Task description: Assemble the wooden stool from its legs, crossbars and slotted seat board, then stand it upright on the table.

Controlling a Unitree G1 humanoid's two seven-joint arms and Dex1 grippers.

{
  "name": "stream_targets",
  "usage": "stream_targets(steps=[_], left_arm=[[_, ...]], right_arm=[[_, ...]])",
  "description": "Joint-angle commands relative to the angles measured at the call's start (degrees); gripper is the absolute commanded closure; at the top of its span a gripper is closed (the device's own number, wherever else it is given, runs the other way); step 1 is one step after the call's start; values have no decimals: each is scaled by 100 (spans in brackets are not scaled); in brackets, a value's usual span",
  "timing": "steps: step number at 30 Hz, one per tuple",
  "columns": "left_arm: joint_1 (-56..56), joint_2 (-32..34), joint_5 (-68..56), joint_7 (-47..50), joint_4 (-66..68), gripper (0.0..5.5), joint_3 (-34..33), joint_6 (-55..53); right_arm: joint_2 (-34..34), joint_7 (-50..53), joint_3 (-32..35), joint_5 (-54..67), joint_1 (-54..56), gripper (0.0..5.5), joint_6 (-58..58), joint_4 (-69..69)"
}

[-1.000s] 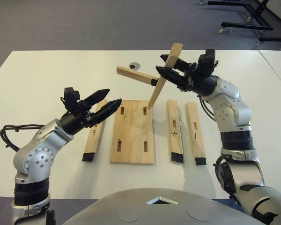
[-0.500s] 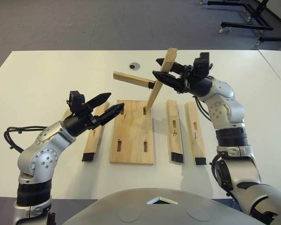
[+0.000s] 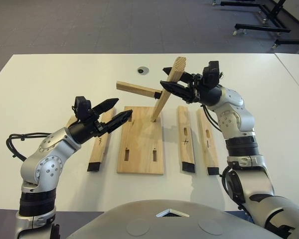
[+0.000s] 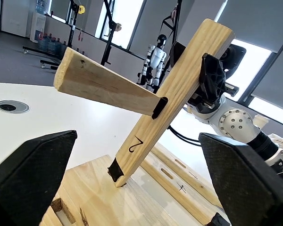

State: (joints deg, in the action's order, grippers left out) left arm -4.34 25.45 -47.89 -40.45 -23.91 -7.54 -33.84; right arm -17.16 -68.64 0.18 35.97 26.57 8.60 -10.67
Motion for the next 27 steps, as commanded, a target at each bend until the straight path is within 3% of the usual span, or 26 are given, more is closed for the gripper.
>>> stream_targets(steps=[1, 20, 27], left_arm=[[-8, 46, 98, -27, 24, 76, 25, 47], [-66, -71, 273, 14, 105, 76, 174, 182], [-140, -64, 333, -20, 116, 76, 180, 246]], right_arm=[[-118, 29, 98, -150, 168, 344, -44, -78], [-107, -309, -150, -275, 52, 344, 45, -95], [-449, -663, -75, 134, -13, 344, 1058, -134]])
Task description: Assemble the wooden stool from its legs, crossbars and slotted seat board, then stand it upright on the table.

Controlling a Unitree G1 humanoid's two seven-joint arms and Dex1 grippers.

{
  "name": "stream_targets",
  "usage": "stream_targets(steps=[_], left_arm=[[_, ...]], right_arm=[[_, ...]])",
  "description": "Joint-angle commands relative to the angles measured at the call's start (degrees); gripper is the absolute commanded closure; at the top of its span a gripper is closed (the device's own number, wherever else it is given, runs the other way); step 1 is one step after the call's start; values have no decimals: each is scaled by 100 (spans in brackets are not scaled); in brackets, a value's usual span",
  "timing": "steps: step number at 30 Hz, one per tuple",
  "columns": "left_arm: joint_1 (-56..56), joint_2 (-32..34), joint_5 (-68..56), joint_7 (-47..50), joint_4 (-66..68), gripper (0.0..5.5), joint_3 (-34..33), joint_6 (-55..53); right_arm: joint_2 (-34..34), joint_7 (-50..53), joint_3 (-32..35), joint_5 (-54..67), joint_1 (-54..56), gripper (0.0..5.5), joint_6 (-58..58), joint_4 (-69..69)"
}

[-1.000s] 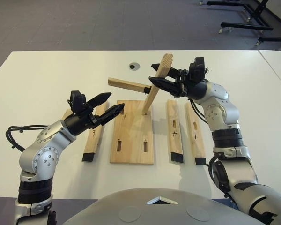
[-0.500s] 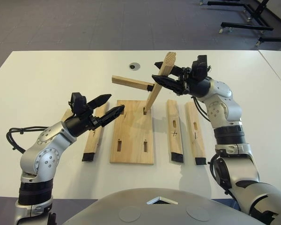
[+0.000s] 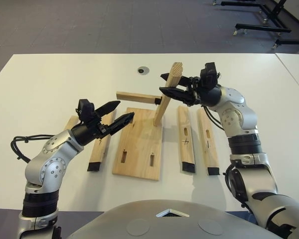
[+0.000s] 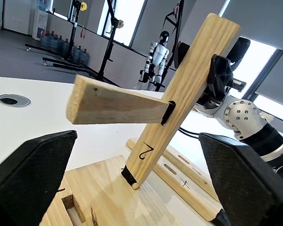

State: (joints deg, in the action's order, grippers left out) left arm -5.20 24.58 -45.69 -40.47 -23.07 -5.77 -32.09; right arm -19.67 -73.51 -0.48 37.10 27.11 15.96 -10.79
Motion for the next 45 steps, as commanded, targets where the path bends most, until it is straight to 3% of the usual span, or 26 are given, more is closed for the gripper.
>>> stream_targets(steps=[1, 13, 14, 19, 23, 27, 30, 36, 42, 45], left_arm=[[-75, 22, 134, -24, 15, 76, 28, 89], [-302, -156, 224, 110, -190, 76, 152, 215], [-327, -169, 220, 123, -203, 76, 147, 222], [-427, -235, 238, 197, -229, 76, 139, 297], [-522, -324, 270, 305, -291, 76, 117, 394], [-839, -452, 368, 588, -517, 76, -18, 588], [-1045, -627, 391, 996, -771, 76, -341, 824], [-1102, -818, 475, 1298, -960, 76, -273, 924], [-1711, -724, 562, 1263, -1547, 76, -53, 950], [-2157, -480, 430, 992, -1921, 76, 146, 803]], right_arm=[[-214, -208, -14, -45, -66, 344, 293, -250], [-362, -121, -274, -523, -272, 344, 42, -323], [-359, 17, -275, -566, -233, 308, 39, -290], [-527, 132, -19, -115, -53, 230, 799, 226], [-1300, -105, 142, 14, -503, 177, 1345, 948], [-2287, -406, 296, -312, -1593, 177, 1286, 1486], [-2640, -174, 592, -517, -2210, 177, 1193, 1693], [-1959, 1006, 395, -916, -1770, 177, 1066, 1366], [-2395, 1907, 603, -1114, -2165, 177, 2046, 2195], [-2655, 1776, 515, -864, -2378, 177, 2520, 2855]])
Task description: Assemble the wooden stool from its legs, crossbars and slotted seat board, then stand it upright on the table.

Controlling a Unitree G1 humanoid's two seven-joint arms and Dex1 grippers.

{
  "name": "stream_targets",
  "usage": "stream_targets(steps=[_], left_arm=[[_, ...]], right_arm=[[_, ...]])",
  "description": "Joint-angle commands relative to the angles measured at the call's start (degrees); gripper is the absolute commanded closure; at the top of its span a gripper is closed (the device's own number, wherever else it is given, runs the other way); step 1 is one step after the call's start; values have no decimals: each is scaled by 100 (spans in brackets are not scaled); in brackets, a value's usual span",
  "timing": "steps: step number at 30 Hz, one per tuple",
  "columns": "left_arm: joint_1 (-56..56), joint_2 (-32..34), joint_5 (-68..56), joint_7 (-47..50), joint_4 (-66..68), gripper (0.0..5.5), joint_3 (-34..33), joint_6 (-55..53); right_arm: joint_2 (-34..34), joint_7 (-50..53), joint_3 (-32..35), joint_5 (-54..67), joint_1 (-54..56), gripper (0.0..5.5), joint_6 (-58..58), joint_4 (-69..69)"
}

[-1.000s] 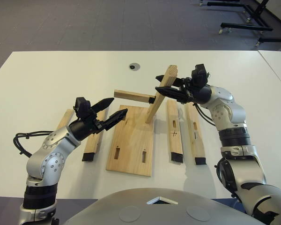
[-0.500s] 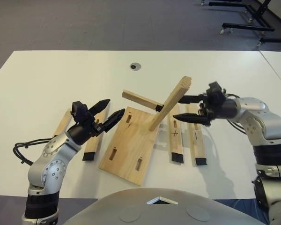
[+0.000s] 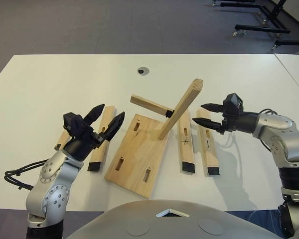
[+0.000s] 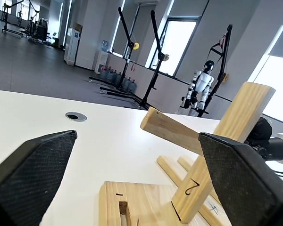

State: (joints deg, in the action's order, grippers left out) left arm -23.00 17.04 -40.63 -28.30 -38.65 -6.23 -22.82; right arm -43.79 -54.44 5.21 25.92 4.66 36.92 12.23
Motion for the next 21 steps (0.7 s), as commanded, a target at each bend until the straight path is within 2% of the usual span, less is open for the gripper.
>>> stream_targets(steps=[1, 5, 8, 12, 16, 21], left_arm=[[-468, 350, -130, -306, -436, 76, 240, -170], [-266, 1063, -718, -1014, -323, 76, 335, -720], [62, 1346, -839, -1199, -97, 76, 269, -909], [239, 1309, -687, -1200, 87, 76, 427, -839], [488, 1283, -571, -1248, 297, 76, 566, -807], [754, 1338, -443, -1417, 556, 76, 643, -781]], right_arm=[[-262, -206, -103, 350, -116, 177, 526, 664], [-184, -312, -396, 468, 104, 177, 600, 749], [-646, -1105, -537, 688, -112, 177, 469, 992], [-593, -1454, -798, 850, -132, 177, 359, 1177], [-178, -1362, -1264, 836, 96, 177, 315, 1065], [289, -1498, -1819, 531, 676, 177, 108, 67]])
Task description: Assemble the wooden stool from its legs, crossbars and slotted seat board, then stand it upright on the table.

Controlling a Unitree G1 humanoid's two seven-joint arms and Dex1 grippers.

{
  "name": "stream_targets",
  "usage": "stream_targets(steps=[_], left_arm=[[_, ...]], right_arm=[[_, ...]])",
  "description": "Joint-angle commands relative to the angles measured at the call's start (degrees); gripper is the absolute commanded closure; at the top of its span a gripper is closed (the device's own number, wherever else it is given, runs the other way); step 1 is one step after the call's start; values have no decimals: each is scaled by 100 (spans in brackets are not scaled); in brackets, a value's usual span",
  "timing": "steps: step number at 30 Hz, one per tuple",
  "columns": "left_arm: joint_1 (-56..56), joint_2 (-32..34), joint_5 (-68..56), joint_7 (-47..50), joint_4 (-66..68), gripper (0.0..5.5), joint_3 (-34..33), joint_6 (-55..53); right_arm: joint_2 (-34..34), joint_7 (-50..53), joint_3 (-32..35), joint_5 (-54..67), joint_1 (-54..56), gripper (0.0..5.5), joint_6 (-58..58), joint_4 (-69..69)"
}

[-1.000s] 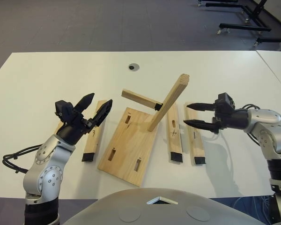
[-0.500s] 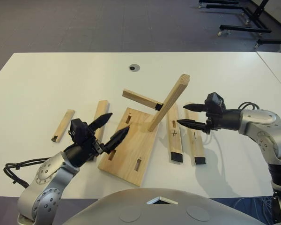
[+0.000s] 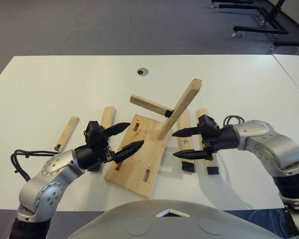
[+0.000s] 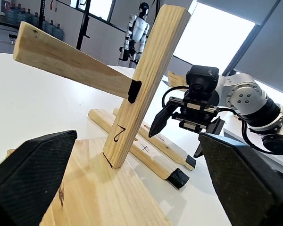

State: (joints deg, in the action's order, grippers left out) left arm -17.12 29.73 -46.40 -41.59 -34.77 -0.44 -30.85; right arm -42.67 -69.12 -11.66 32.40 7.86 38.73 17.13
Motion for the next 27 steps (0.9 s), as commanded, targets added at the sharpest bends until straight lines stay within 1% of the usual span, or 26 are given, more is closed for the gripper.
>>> stream_targets(steps=[1, 6, 12, 17, 20, 27], left_arm=[[203, 69, 156, -111, 203, 76, 75, 25], [314, 68, 262, -201, 298, 76, 140, 31], [223, 26, 373, -207, 328, 76, 150, 96], [244, 17, 419, -198, 368, 76, 173, 128], [253, 28, 426, -211, 362, 76, 175, 129], [270, 11, 483, -257, 412, 76, 169, 164]], right_arm=[[269, -1, -189, -218, 487, 177, -147, -638], [692, 366, -122, -507, 959, 177, -426, -1318], [871, 552, -55, -655, 1088, 177, -653, -1396], [1278, 1204, -235, -1336, 1263, 177, -1298, -1812], [1528, 1520, -222, -1638, 1404, 177, -1649, -2117], [1678, 1484, -92, -1657, 1485, 177, -1855, -2161]])
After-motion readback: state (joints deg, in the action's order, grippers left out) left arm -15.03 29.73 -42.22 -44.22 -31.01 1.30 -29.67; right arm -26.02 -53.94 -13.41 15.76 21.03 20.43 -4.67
